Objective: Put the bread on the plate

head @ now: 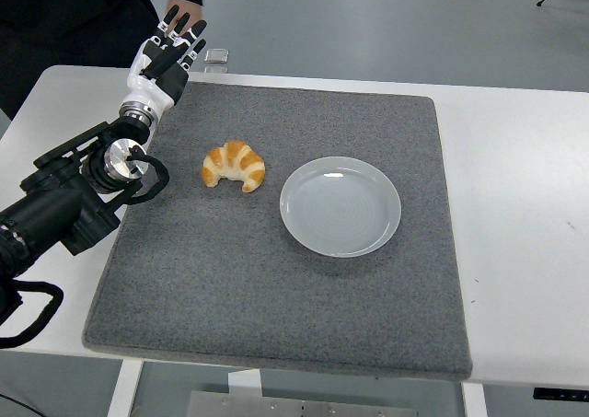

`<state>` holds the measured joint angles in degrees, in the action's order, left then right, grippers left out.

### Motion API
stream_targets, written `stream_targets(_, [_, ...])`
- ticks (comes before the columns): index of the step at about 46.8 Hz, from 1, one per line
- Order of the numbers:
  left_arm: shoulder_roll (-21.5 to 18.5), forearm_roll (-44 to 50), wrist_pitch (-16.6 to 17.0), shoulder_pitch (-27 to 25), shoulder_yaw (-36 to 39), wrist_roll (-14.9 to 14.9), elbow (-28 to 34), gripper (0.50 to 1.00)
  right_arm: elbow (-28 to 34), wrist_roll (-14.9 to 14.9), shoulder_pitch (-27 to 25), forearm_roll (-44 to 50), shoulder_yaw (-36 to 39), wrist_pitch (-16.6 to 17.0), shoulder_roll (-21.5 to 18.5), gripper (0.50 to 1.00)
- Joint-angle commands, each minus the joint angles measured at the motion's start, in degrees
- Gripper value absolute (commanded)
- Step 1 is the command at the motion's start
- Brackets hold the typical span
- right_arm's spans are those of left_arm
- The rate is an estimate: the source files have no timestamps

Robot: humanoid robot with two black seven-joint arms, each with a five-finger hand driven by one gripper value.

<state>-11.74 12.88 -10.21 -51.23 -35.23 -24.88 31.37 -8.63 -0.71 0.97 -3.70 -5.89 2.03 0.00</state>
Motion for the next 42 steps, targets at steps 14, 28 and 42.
stream_targets(14, [0.1,-3.9,0.1,-0.4,0.2,-0.9,-0.1,0.996,0.0,0.0,0.0,0.0,0.0,0.0,0.0,0.952])
stream_targets(28, [0.0,-23.8,3.3,-6.6,4.4,-0.8,-0.3,0.984,0.0,0.0,0.0,0.0,-0.1,0.0,0.0,0.952])
stream_targets(42, [-4.9,-44.8,-6.6,-12.2,17.6,-0.4,0.4,0.992,0.0,0.0,0.0,0.0,0.0,0.0,0.0,0.952])
